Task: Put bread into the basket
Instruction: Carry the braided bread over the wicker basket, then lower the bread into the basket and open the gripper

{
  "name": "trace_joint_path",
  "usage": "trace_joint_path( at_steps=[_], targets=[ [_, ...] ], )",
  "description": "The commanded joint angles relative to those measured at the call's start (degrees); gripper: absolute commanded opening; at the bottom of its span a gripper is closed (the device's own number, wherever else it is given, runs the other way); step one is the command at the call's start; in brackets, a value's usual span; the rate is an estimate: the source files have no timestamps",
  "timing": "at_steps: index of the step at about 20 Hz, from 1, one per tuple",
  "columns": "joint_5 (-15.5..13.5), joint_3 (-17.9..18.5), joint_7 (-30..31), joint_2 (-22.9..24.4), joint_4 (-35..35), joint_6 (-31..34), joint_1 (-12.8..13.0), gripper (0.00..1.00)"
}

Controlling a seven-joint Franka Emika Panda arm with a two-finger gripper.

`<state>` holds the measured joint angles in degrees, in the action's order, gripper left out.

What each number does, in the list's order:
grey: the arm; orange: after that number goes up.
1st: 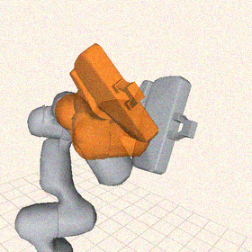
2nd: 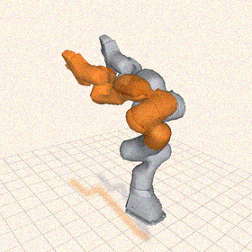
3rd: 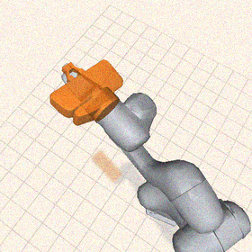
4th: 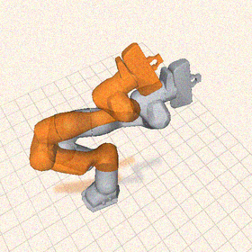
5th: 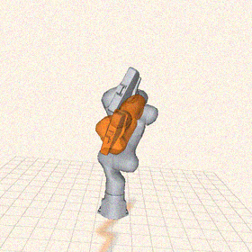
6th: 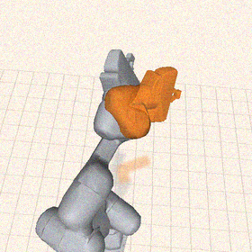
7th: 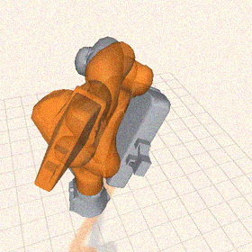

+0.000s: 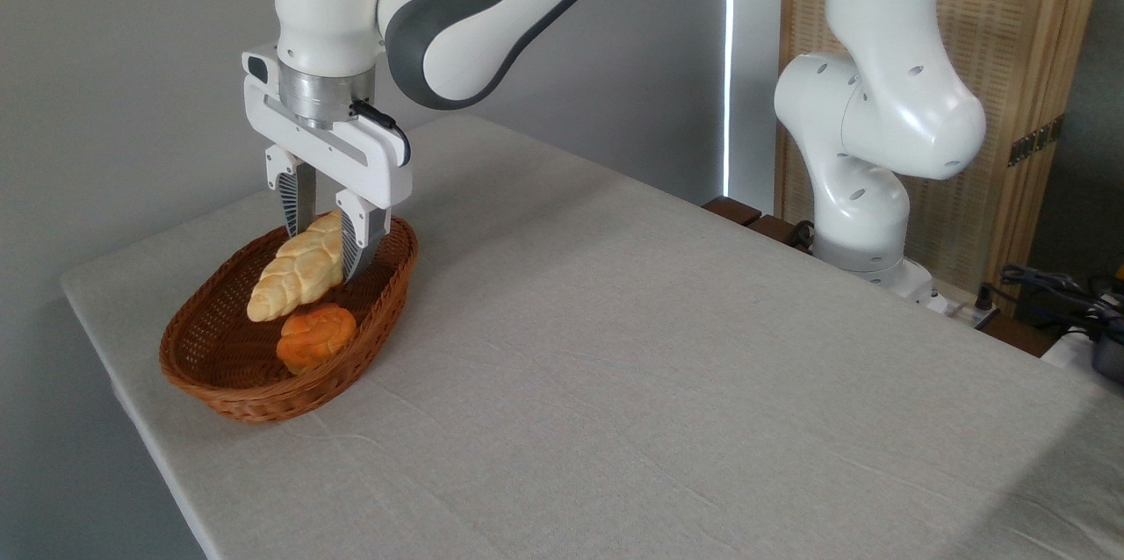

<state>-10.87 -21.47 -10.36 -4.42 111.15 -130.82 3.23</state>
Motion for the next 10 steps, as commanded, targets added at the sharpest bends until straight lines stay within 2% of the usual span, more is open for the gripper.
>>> trace_joint_path(
  at_steps=[1, 3, 10],
  targets=[
    [2.42, -0.07, 0.78, 0.03, -0.76, -0.05, -0.15, 1.00],
    [3.39, 0.02, 0.87, 0.29, -0.76, 0.12, -0.24, 1.00],
    [3.48, 0.11, 0.78, 0.29, -0.76, 0.13, -0.24, 1.00]
  ],
)
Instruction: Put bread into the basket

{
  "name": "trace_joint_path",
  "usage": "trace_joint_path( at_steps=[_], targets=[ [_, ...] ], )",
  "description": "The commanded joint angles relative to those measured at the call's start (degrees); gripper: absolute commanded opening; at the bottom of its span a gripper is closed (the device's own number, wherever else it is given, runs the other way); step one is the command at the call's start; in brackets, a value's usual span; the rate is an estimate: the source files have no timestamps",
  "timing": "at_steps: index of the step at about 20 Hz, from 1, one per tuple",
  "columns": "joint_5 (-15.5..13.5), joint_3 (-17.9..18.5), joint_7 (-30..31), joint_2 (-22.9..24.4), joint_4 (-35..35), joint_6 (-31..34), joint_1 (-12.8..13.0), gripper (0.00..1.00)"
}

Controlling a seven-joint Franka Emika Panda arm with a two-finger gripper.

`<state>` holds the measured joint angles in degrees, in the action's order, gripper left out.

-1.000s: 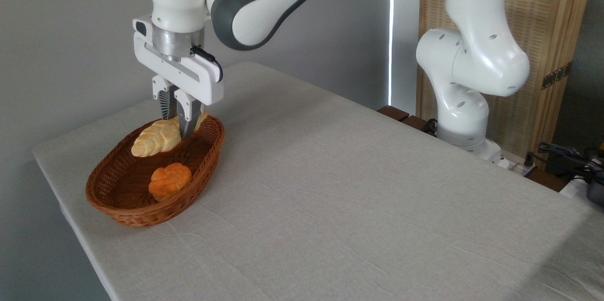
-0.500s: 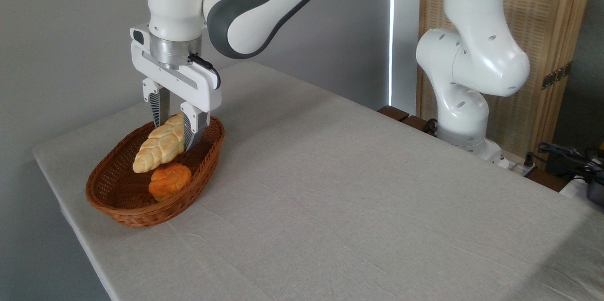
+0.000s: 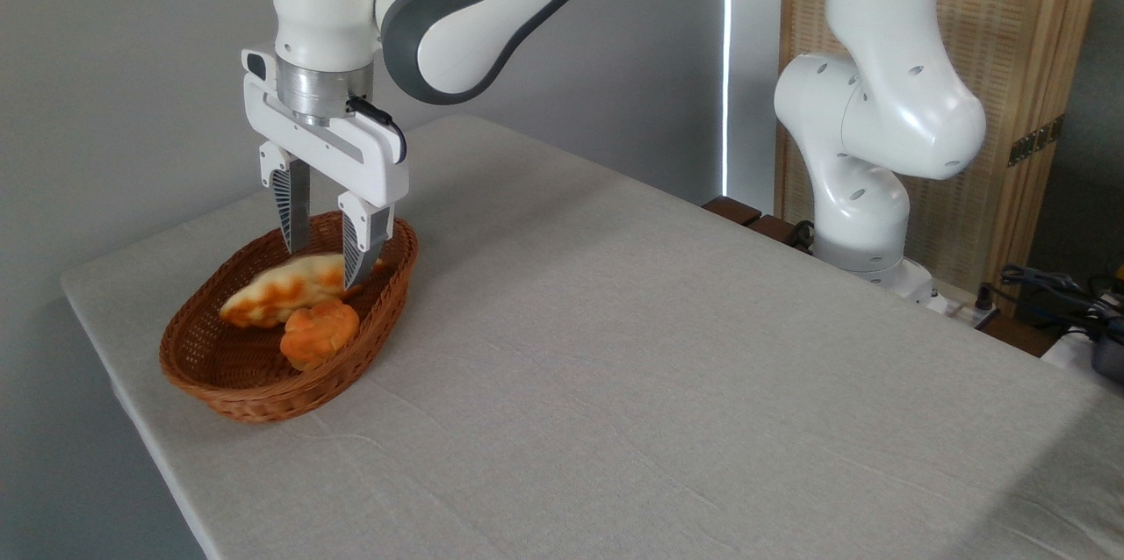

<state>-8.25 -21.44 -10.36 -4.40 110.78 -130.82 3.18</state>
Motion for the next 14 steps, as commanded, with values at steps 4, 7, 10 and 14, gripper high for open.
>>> trace_joint_path(
  at_steps=[4, 7, 10, 14],
  targets=[
    [2.52, 0.70, -0.44, 0.88, -2.84, 6.86, -0.54, 1.00],
    [9.46, 2.53, -6.67, 1.23, -4.96, 18.20, -0.81, 1.00],
    [10.80, 6.22, -15.36, 1.93, -5.05, 23.31, -0.80, 1.00],
    [10.19, 10.79, -25.21, 4.04, -4.96, 29.65, -0.80, 1.00]
  ],
)
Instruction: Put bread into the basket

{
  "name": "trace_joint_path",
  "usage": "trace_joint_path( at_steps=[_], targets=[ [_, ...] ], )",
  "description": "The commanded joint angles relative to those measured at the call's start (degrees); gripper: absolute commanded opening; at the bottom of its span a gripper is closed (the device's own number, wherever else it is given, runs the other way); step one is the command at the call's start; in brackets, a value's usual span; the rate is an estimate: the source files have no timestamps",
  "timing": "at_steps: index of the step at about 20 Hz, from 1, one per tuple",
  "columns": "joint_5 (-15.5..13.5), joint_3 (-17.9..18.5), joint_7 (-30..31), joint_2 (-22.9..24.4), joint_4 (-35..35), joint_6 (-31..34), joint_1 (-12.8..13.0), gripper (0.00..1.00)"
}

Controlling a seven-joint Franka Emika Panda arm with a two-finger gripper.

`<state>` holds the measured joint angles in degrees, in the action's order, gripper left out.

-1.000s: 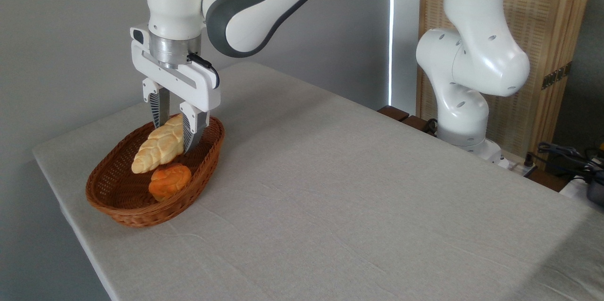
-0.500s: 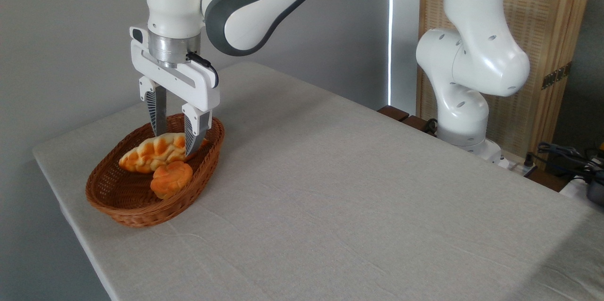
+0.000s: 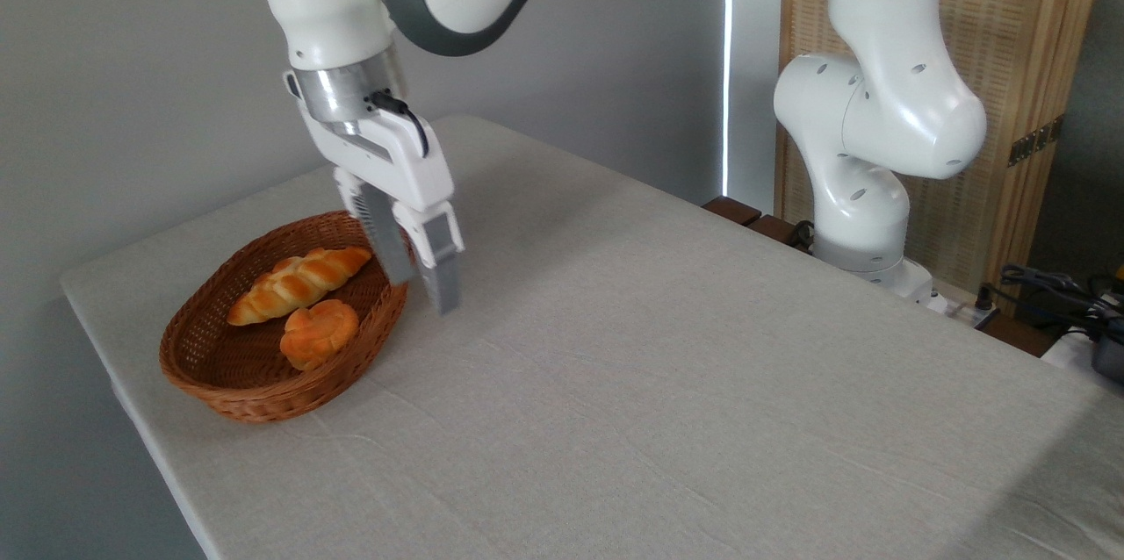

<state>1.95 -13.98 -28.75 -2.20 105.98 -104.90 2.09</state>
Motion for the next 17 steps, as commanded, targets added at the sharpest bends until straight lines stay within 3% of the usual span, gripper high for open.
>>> trace_joint_path(
  at_steps=[1, 4, 7, 13, 17],
  targets=[
    [-0.97, 5.26, -8.94, 2.46, -0.16, 3.74, 0.28, 1.00],
    [-6.68, 11.77, -15.00, 3.79, -0.16, 3.74, 0.28, 1.00],
    [-7.57, 14.86, -17.21, 3.96, -0.07, 3.91, 0.28, 1.00],
    [-8.01, 15.57, -17.83, 4.49, -0.16, 3.82, 0.28, 1.00],
    [-9.86, 15.74, -17.92, 4.75, -0.16, 3.30, 0.28, 1.00]
  ],
)
